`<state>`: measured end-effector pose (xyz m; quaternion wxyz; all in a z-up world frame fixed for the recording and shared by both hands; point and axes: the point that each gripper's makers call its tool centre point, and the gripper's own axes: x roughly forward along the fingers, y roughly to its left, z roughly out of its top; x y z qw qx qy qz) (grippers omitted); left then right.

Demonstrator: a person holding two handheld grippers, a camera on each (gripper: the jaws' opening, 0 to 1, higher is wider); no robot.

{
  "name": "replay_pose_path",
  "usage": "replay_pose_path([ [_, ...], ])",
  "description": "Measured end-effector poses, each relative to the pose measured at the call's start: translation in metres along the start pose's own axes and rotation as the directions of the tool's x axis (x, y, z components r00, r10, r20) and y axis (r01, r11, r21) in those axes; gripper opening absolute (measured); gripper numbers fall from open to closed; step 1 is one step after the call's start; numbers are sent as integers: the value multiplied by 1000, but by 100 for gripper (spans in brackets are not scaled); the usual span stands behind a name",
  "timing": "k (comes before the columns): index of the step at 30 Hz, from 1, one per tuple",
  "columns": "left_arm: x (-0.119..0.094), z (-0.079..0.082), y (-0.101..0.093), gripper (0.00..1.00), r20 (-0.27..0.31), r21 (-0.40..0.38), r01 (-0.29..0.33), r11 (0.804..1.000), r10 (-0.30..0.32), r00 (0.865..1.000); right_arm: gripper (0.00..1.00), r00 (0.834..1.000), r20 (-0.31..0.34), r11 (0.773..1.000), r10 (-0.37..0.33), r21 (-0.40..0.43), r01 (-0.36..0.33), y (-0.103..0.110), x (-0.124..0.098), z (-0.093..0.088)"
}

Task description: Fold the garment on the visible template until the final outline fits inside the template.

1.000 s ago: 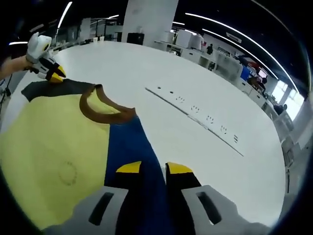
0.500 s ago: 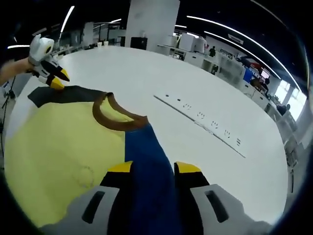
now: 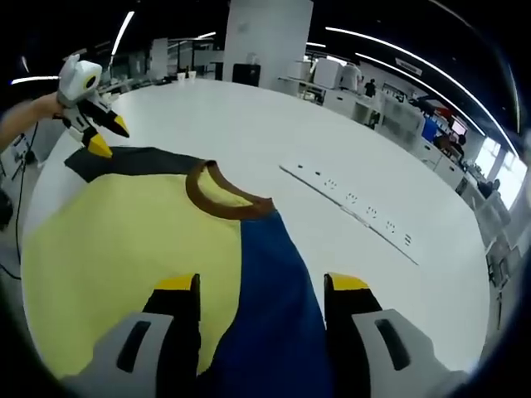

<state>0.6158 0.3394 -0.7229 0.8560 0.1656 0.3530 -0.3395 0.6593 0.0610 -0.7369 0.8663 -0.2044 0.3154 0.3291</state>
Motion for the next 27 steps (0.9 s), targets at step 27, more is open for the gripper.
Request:
replay_pose_path([
  [27,-52,-1,-50,66,7,58,60,996,-60,998,85,997,9,997,75,10,-75,58,-71,-4],
])
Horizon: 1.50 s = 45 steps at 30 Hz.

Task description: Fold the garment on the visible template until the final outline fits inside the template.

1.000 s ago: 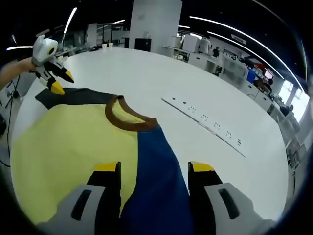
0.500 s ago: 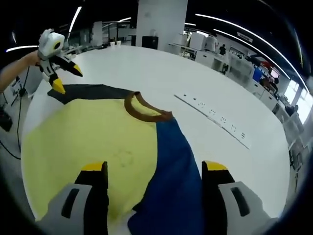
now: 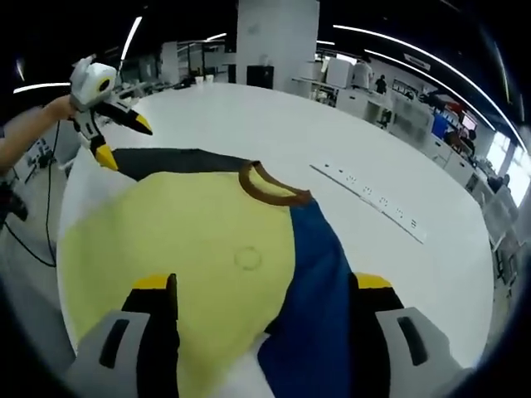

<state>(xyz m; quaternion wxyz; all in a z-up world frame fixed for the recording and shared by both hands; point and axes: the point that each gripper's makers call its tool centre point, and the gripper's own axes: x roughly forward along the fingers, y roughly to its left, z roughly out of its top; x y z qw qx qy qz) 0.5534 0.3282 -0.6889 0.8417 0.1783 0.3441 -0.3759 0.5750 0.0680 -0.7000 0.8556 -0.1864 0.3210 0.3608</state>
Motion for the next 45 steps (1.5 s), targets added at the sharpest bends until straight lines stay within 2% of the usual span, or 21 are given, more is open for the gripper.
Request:
replay_pose_path([
  [8,-15,0,-16,72,15,-1,12,1000,-12,1000,87,1000,20,1000,0,-19,0,13,-19,3],
  [13,-22,-5,-27,75,1,23,19,1000,-20,1000,88,1000,24,999,13,-35,-12,24,-28,2],
  [16,-28,-8,-33,77,-4,23,25,999,-25,1000,92,999,46,999,11,-44,-9,30,-34,4],
  [19,-35,-6,-36,76,6,30,15,999,-15,1000,94,998,61,999,10,-46,-7,33,-38,6],
  [25,-49,0,-46,83,28,48,4,999,-6,1000,97,998,69,998,11,-55,-7,44,-47,3],
  [28,-56,-1,-51,83,28,80,-16,997,13,1000,100,997,74,998,21,-68,-16,54,-53,2],
  [33,-63,-1,-65,89,38,101,-2,995,-1,999,100,997,72,996,25,-85,-19,64,-61,-1],
  [38,-67,-10,-75,93,17,102,11,995,-13,1000,100,997,83,997,10,-79,-3,69,-68,-1],
  [40,-70,-12,-76,94,21,90,2,996,-4,1000,100,996,86,996,1,-86,7,70,-70,-3],
  [42,-72,-13,-72,100,37,71,-26,997,23,999,100,996,85,997,7,-78,-1,73,-73,-5],
  [45,-78,-18,-76,99,33,67,-27,997,25,999,100,996,87,997,10,-81,-3,79,-77,-9],
])
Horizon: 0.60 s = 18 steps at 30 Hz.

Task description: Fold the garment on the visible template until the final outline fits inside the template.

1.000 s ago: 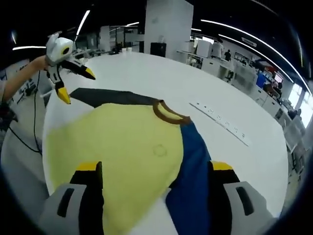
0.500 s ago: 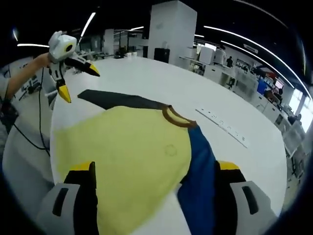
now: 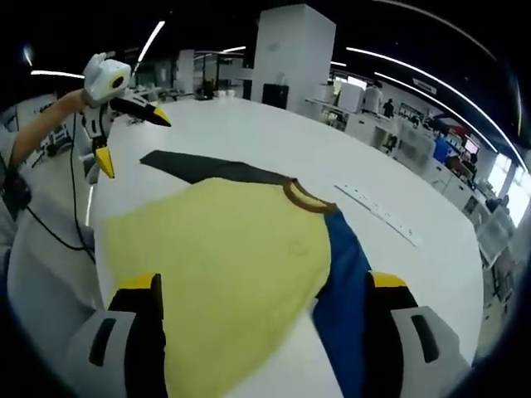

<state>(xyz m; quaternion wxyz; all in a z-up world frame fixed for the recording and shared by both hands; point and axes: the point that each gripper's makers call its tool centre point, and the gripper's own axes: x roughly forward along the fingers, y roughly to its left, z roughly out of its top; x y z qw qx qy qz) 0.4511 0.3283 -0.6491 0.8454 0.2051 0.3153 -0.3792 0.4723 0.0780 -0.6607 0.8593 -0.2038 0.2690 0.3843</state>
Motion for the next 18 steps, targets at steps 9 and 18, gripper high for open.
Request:
replay_pose_path([
  [9,-8,-18,-20,100,-8,-31,13,999,-14,1000,100,1000,-9,1000,5,-21,-5,17,-9,-11],
  [18,-18,-30,-27,100,-7,-67,-6,998,6,1000,100,1000,5,1000,19,-13,-19,31,-20,-14],
])
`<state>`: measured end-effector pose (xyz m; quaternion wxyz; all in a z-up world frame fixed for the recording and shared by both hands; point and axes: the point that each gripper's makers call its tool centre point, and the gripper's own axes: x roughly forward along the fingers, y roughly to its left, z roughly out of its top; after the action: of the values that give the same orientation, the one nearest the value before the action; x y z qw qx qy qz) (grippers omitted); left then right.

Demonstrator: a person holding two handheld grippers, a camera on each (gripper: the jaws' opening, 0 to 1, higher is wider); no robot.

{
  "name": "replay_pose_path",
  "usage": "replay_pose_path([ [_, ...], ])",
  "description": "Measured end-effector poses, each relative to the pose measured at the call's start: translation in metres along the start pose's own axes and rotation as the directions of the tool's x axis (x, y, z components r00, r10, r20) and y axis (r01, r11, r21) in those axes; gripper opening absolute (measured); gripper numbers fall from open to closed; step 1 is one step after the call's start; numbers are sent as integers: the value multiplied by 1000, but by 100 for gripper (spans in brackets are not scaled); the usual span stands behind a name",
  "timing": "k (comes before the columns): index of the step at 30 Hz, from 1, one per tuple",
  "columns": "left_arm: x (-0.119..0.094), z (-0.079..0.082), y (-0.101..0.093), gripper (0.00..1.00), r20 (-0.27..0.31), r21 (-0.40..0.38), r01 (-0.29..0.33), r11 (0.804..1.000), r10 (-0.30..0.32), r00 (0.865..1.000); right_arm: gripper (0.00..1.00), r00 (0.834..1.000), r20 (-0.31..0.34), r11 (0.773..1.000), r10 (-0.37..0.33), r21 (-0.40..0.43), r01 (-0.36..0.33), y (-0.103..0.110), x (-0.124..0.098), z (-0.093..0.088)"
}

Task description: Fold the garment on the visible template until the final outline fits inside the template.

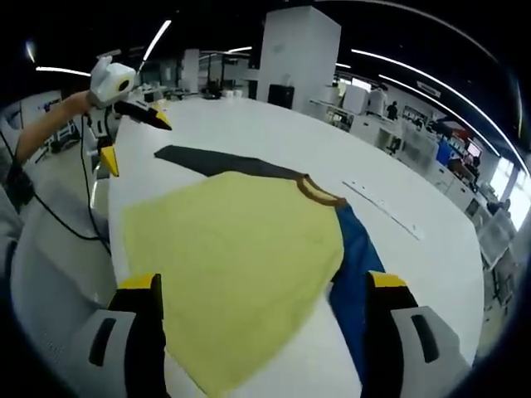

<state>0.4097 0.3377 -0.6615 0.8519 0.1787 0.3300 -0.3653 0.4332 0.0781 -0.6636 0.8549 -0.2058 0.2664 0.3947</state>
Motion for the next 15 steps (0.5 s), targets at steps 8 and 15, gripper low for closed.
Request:
replay_pose_path([
  [8,-6,-4,-12,100,17,-21,9,1000,-9,1000,100,1000,-1,1000,-8,5,8,8,-9,-8],
  [15,-9,-4,-16,100,35,-34,0,999,1,999,100,1000,-1,1000,-5,0,5,12,-16,-15],
])
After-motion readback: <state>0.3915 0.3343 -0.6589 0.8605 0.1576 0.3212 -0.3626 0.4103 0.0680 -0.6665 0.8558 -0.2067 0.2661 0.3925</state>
